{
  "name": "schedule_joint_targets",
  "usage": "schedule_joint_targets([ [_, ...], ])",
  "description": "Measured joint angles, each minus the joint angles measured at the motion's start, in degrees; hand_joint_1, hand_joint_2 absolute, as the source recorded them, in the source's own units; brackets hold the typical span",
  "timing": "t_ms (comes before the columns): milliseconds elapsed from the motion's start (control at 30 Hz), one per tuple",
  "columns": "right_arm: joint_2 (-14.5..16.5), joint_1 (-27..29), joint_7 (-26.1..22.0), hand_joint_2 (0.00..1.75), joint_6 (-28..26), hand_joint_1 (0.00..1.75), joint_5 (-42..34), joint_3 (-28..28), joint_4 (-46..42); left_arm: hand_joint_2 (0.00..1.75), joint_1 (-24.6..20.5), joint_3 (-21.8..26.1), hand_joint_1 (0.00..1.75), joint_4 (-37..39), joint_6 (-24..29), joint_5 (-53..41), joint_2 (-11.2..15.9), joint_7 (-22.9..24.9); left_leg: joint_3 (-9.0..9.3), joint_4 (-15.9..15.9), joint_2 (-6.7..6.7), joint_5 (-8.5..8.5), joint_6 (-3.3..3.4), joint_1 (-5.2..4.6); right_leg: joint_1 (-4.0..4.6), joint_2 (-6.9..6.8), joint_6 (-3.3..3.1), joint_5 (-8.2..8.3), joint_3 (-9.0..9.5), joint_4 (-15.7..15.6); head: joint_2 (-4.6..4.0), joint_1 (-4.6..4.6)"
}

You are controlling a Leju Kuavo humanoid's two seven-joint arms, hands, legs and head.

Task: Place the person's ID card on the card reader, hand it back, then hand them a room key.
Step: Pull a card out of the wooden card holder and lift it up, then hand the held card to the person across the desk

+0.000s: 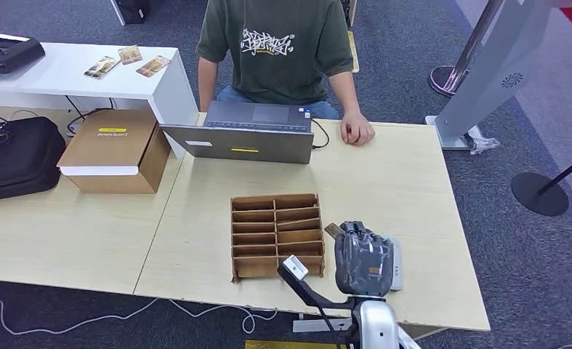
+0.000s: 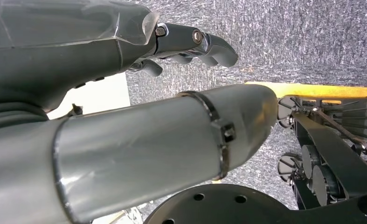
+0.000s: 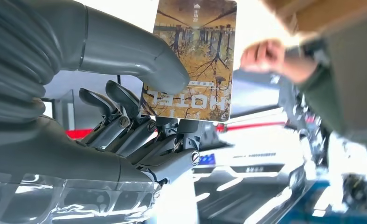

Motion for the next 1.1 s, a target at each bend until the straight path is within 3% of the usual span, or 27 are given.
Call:
schedule_joint_targets([
  [200, -2.1, 1.7, -0.2, 1.75, -1.9, 1.75, 0.0, -3.7, -5.1, 0.00, 0.0, 0.0, 0.00, 0.0, 0.0, 0.0, 0.0, -0.5, 0.00, 0.0, -0.01, 0.00, 0.00, 0.01, 0.01, -0.01, 0.00, 0.00, -0.01, 0.0, 0.00, -0.01],
  [300, -1.4, 4.4, -4.3, 1.75, -4.4, 1.75, 0.0, -6.3, -7.0, 0.00, 0.0, 0.0, 0.00, 0.0, 0.1, -0.1, 0.0, -0.6, -0.01, 0.0, -0.03, -0.01, -0.01, 0.03, 0.02, -0.04, -0.01, -0.02, -0.02, 0.0, 0.00, 0.01],
  [367, 0.9, 6.9, -10.7, 1.75, -6.0, 1.75, -0.1, -9.5, -8.0, 0.00, 0.0, 0.0, 0.00, 0.0, 0.1, 0.0, -0.1, -0.6, -0.01, 0.0, -0.03, -0.02, -0.02, 0.04, 0.02, -0.04, -0.03, -0.04, -0.02, 0.0, 0.00, -0.01],
  [533, 10.4, 12.0, -25.3, 1.75, -8.5, 1.75, -3.7, -21.9, -9.9, 0.00, 0.0, 0.0, 0.00, 0.0, 0.2, 0.0, -0.4, -0.6, -0.01, 0.0, -0.03, -0.03, -0.04, 0.06, 0.05, -0.04, -0.07, -0.08, -0.02, 0.0, -0.01, -0.01],
  [833, 20.3, 15.6, -33.5, 1.75, -10.9, 1.75, -16.4, -37.6, -12.3, 0.00, 0.1, -0.1, 0.00, 0.0, 0.4, 0.0, -0.6, -0.6, 0.02, 0.0, -0.01, -0.03, -0.03, 0.03, 0.03, -0.04, -0.07, -0.07, 0.02, 0.0, 0.00, 0.00],
  [1000, 23.9, 16.0, -37.5, 1.75, -9.5, 1.75, -30.9, -44.8, -12.7, 0.00, 0.0, -0.2, 0.00, 0.0, 0.5, 0.0, -0.6, -0.3, 0.03, 0.0, -0.01, -0.03, -0.03, 0.03, 0.03, -0.03, -0.07, -0.07, 0.02, 0.0, 0.00, -0.01],
  [1100, 24.6, 16.3, -38.3, 1.75, -9.0, 1.75, -34.6, -48.2, -12.7, 0.00, 0.0, -0.2, 0.00, 0.0, 0.5, 0.0, -0.7, 0.1, 0.02, 0.0, -0.01, -0.03, -0.03, 0.03, 0.04, -0.04, -0.07, -0.07, 0.02, 0.0, 0.00, -0.01],
])
